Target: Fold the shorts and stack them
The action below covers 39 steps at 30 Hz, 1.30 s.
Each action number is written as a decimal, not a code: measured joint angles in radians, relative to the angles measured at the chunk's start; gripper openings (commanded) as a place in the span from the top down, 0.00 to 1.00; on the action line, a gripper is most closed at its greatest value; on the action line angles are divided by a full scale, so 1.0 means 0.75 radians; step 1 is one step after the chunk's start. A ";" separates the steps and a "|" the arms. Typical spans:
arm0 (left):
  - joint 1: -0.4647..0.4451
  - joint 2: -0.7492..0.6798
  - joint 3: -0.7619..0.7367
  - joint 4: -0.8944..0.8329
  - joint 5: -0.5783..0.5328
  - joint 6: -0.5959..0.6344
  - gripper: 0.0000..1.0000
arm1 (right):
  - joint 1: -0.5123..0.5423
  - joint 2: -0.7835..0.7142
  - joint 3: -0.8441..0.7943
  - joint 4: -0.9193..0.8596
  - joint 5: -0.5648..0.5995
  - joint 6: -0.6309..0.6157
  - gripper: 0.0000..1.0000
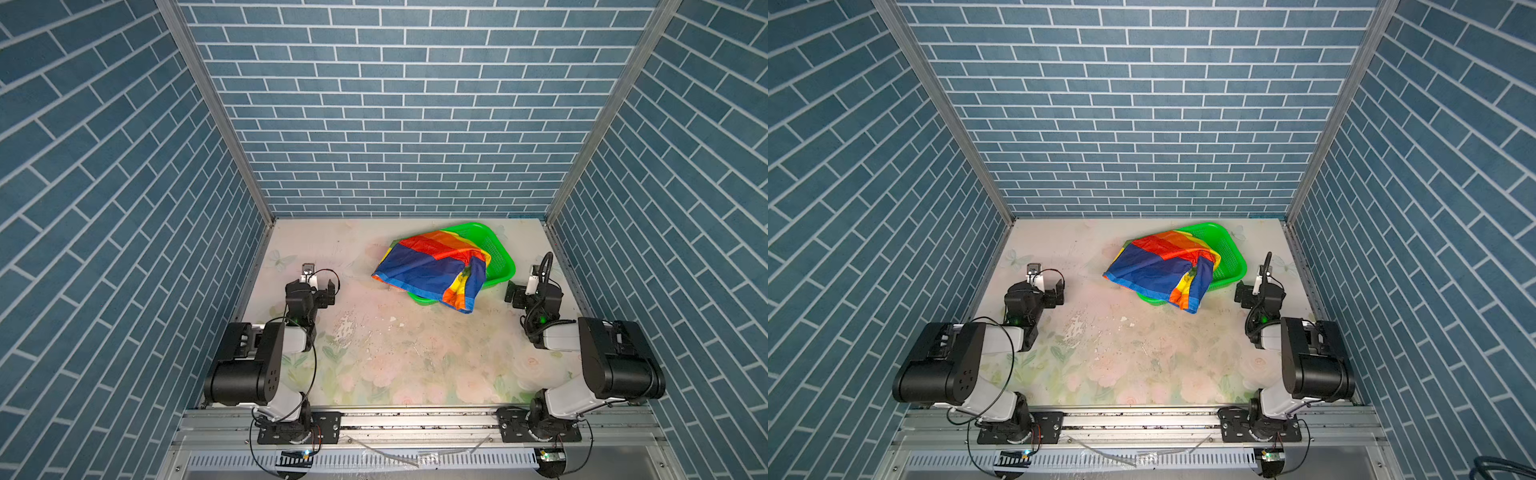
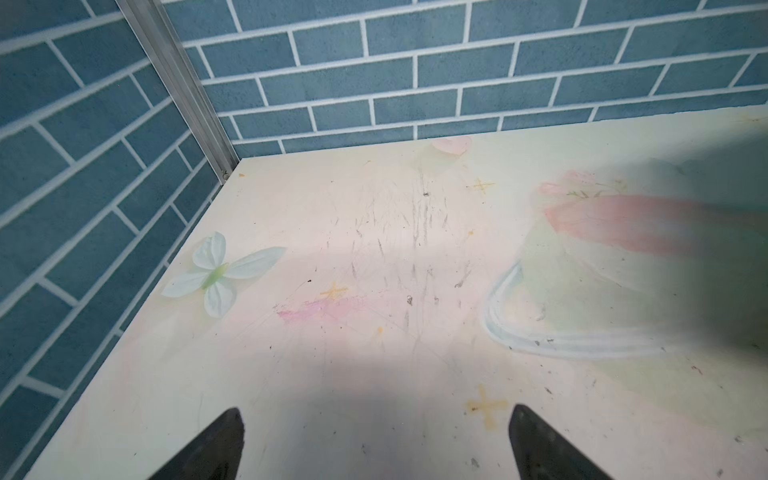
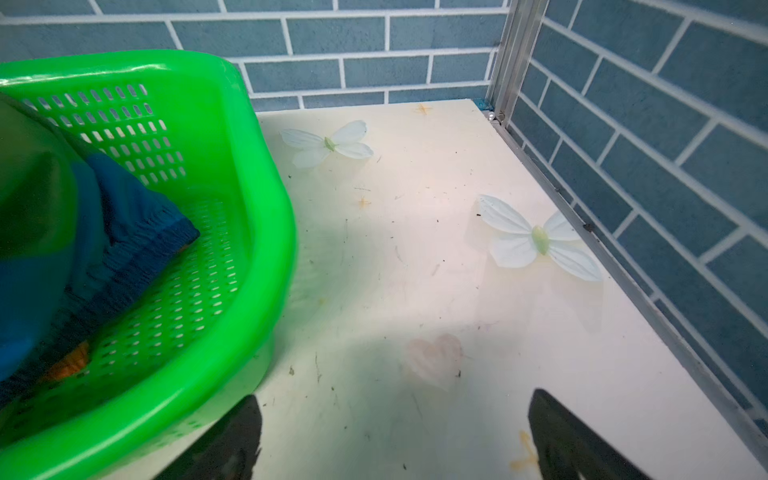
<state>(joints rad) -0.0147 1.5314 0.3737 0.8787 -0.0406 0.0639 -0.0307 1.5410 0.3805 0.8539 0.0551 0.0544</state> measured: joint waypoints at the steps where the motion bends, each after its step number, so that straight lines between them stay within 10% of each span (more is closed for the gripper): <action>1: 0.000 0.000 0.000 0.000 0.000 0.000 0.01 | -0.003 0.000 0.000 -0.002 -0.001 0.001 0.01; 24: -0.006 -0.013 0.004 -0.031 -0.029 -0.002 0.00 | -0.006 -0.001 -0.001 -0.003 -0.008 0.001 0.01; 33: -0.077 -0.395 0.509 -0.873 -0.468 -0.288 0.00 | 0.151 -0.375 0.227 -0.474 0.353 0.037 0.01; 39: -0.076 -0.479 0.713 -1.248 -0.454 -0.549 0.01 | 0.256 -0.389 0.666 -0.919 0.539 0.104 0.01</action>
<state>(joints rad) -0.0719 1.1721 0.9081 -0.0574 -0.3809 -0.3481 0.1616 1.2495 0.8803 0.1650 0.4591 0.1322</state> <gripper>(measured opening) 0.995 0.991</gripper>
